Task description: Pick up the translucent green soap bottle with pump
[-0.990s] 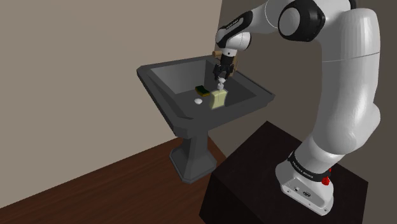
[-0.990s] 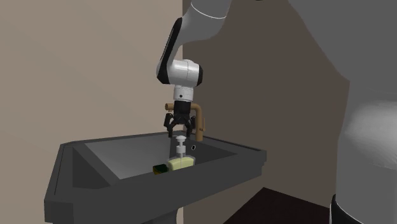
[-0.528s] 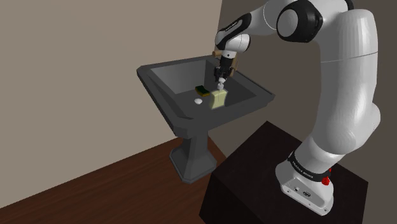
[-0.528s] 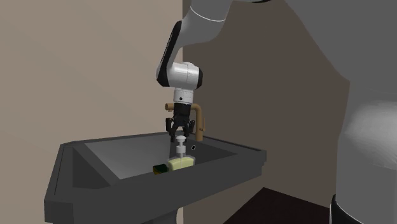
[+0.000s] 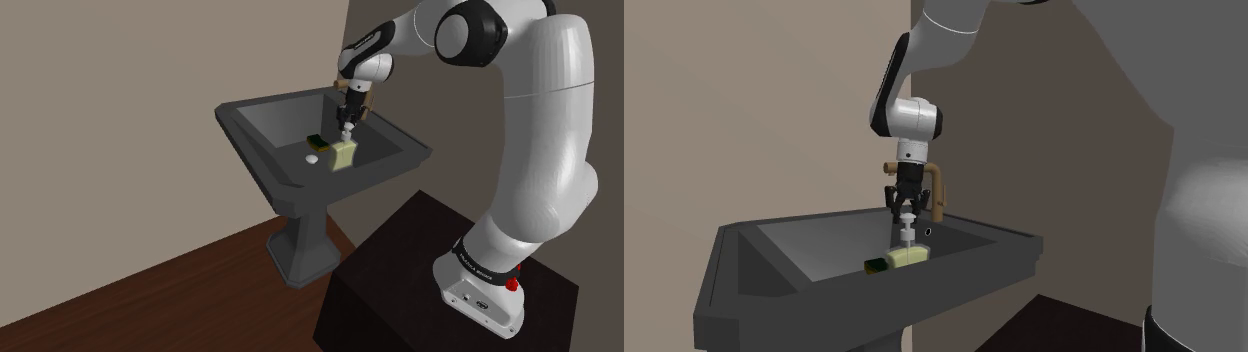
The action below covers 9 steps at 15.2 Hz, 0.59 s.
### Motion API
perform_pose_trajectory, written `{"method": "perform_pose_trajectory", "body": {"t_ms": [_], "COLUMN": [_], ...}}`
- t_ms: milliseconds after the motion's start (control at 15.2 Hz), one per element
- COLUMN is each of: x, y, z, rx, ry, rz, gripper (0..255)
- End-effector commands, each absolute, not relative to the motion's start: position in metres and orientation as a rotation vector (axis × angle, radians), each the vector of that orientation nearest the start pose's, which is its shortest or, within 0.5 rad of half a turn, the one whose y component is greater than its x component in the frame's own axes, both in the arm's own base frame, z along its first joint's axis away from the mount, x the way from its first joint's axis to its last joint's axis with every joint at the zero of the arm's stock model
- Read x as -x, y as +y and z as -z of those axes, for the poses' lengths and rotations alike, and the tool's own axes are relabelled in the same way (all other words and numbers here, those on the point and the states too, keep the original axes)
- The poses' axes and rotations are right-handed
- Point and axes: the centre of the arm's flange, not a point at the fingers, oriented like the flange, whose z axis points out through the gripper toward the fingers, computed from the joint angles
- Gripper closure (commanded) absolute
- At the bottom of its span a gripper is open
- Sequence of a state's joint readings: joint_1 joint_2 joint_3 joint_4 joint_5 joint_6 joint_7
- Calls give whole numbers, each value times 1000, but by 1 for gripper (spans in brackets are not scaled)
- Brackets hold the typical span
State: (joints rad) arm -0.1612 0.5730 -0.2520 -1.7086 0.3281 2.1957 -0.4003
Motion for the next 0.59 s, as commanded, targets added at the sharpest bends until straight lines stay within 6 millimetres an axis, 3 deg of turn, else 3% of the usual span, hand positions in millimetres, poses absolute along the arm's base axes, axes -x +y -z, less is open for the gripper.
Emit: {"method": "perform_pose_trajectory", "body": {"t_ms": [0,528], "x": [-620,-620], "y": [-243,-243], "z": [-249,-291], "rx": [2994,2994], "ry": [268,268], "rz": [-23,-23], "gripper": [255,255]}}
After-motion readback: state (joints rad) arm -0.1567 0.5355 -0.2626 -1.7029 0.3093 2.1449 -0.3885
